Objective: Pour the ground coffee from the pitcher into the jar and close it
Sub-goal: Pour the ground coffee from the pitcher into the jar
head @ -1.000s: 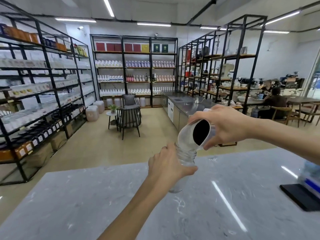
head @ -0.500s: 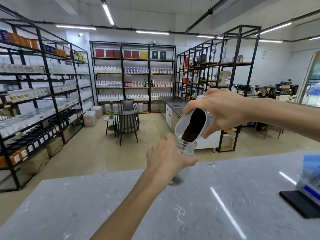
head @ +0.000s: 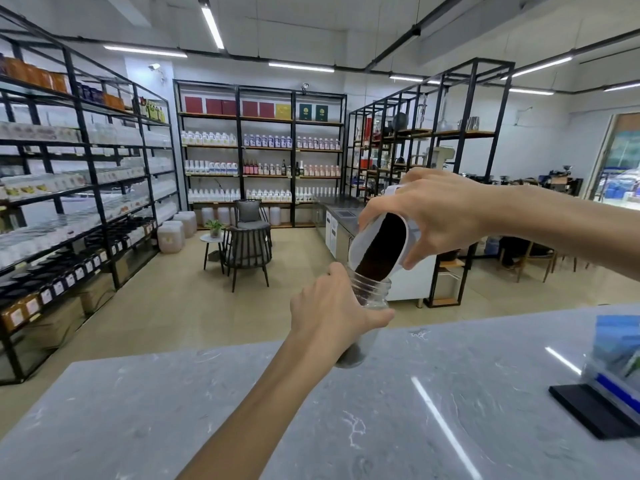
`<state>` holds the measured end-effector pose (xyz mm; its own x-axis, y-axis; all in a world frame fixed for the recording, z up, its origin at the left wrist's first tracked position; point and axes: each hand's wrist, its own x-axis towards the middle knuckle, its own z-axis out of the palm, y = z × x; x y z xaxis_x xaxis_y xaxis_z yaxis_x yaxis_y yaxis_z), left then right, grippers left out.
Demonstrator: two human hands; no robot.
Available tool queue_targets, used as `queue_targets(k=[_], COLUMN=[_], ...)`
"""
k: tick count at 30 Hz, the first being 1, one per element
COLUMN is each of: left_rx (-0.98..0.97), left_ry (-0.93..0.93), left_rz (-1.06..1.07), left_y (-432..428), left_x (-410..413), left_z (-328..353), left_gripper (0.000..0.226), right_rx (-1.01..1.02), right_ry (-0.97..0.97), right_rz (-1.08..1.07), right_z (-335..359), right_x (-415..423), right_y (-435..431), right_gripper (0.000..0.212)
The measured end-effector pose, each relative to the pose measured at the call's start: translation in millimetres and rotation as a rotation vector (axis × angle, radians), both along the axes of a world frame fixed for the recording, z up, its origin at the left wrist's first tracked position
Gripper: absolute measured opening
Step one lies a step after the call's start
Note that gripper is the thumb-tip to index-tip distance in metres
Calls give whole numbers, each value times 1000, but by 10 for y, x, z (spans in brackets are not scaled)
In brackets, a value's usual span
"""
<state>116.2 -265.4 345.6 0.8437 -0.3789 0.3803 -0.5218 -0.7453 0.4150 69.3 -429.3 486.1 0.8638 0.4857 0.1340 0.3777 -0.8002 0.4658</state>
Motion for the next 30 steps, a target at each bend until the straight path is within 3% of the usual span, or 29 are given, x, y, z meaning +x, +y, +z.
queue_targets(k=[30], left_rx=[-3], left_ry=[-39], left_rz=[18], left_y=[8], left_x=[50], left_z=[49], left_gripper=[75], right_rx=[-54], right_ry=[-40], right_rz=[21], right_z=[75], right_x=[24], right_y=[96], right_gripper=[86])
